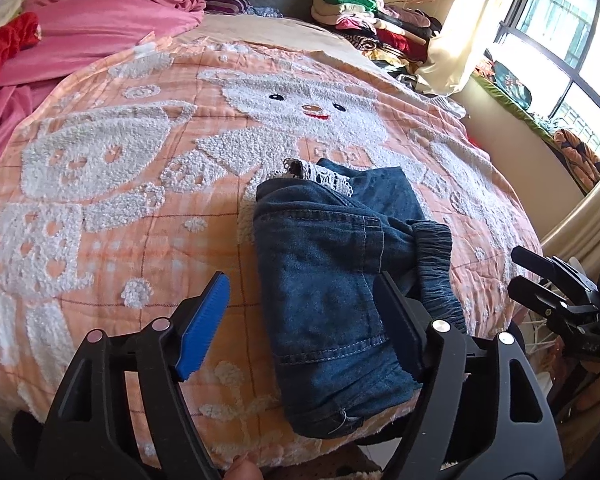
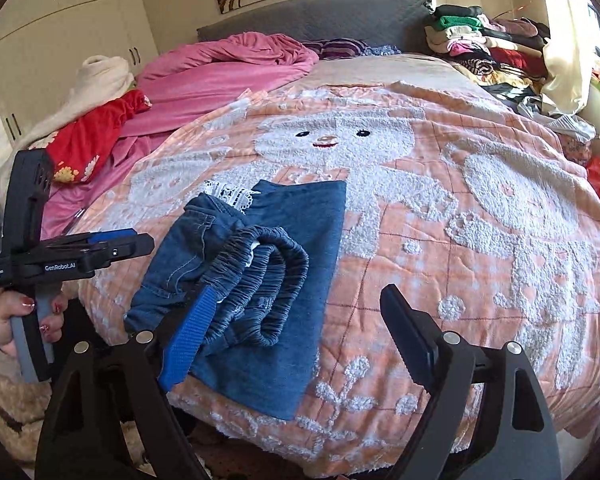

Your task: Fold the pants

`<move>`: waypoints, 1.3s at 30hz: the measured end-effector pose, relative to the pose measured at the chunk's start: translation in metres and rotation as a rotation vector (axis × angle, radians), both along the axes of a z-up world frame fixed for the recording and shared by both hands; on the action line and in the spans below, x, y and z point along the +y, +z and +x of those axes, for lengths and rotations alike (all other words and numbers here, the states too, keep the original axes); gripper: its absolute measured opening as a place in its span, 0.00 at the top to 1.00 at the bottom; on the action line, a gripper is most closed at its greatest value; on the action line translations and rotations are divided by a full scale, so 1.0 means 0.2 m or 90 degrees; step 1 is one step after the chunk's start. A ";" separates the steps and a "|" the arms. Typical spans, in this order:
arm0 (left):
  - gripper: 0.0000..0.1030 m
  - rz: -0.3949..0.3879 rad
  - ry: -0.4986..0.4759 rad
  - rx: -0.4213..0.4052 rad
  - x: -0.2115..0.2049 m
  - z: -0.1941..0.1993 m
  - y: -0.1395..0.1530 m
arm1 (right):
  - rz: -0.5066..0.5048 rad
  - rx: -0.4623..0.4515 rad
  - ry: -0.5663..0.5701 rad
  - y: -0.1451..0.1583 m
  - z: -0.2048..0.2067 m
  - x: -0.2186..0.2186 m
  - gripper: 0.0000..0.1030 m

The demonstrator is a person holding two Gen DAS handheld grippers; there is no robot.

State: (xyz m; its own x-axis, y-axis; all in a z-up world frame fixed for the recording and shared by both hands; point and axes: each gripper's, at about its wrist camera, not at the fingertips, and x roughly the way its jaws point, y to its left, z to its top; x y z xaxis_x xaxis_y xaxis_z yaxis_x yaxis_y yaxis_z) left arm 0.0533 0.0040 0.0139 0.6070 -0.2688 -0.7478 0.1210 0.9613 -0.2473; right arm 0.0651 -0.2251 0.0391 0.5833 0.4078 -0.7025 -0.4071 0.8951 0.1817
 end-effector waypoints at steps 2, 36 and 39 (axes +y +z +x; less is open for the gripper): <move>0.34 -0.004 0.001 0.005 0.00 0.01 -0.02 | -0.004 0.015 -0.005 -0.03 0.02 0.00 0.19; 0.38 -0.080 -0.031 0.076 -0.10 0.23 -0.26 | 0.112 0.140 0.121 -0.36 0.26 0.17 0.30; 0.43 -0.066 -0.027 0.072 -0.12 0.22 -0.24 | 0.109 0.120 0.132 -0.33 0.24 0.19 0.38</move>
